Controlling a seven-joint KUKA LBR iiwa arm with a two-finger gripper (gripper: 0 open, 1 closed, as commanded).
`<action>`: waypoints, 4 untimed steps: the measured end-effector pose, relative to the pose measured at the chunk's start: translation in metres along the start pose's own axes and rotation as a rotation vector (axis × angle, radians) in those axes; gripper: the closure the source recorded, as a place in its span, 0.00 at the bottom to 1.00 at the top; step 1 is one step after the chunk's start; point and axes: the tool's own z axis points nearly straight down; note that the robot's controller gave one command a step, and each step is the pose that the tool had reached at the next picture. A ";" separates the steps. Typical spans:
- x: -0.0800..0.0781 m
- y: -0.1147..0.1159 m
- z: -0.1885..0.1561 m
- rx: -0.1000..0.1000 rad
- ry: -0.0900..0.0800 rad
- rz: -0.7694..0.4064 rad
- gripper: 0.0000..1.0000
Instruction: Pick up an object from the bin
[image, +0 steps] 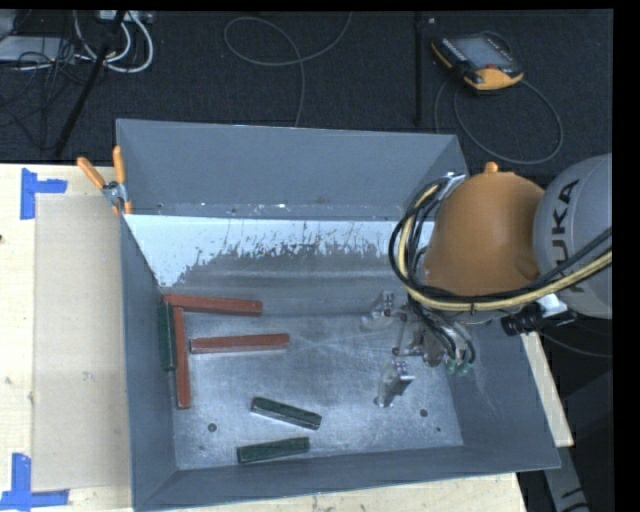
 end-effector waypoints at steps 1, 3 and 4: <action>0.009 0.042 0.037 0.002 0.013 -0.017 0.00; 0.039 0.049 0.111 -0.001 0.006 -0.066 0.00; 0.039 0.049 0.111 -0.001 0.006 -0.066 0.00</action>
Offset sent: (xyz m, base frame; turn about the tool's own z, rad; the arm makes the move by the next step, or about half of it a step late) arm -0.0384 0.0495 -0.1111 -0.0693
